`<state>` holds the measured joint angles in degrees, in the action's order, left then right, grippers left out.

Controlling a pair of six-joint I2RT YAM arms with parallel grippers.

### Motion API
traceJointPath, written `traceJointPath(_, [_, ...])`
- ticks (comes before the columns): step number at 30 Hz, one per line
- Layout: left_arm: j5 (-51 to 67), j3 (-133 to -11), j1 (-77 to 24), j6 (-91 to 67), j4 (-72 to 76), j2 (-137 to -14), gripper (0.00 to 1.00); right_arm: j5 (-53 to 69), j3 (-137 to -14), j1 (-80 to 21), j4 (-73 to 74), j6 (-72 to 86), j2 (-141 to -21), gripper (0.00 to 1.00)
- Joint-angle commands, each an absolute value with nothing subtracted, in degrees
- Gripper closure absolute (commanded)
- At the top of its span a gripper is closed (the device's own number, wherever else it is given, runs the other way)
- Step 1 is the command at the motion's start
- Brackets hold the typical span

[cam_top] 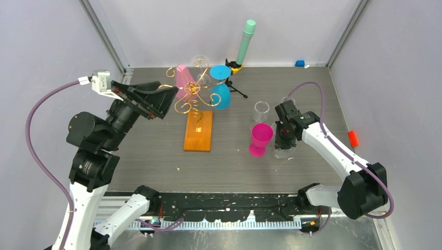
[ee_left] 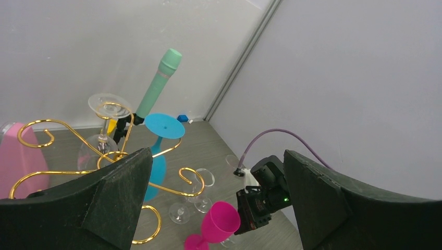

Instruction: Take the wine glass off the wine glass rack

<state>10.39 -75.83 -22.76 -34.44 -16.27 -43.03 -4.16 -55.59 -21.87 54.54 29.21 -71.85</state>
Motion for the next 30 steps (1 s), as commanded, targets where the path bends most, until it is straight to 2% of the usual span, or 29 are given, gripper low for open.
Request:
traceJointPath(1, [11.01,-78.08,-22.67,-33.93,-16.68,-44.04,0.0,-4.37,-57.45,-21.54,52.69,28.21,-72.49,0.81])
traceJointPath(5, [11.15,-78.74,-22.64,-33.5,-17.82,-45.45,0.0,-4.23,-57.84,-21.53,52.73,27.96,-73.38,0.76])
traceJointPath(14, [12.31,-79.03,-22.64,-31.47,-18.12,-49.67,0.0,-6.13,-64.07,-21.53,56.63,26.55,-72.37,0.58])
traceJointPath(23, [14.55,-85.43,-22.66,-35.06,-22.57,-60.28,0.0,-8.95,-70.05,-21.53,57.16,28.21,-63.14,0.55])
traceJointPath(27, [13.97,-91.96,-22.67,-37.25,-26.22,-67.52,0.12,-10.91,-69.53,-21.53,54.69,29.87,-58.94,0.56])
traceJointPath(30, [13.71,-95.47,-22.68,-37.69,-26.62,-72.35,0.17,-11.68,-68.9,-21.53,54.5,30.6,-57.51,0.56])
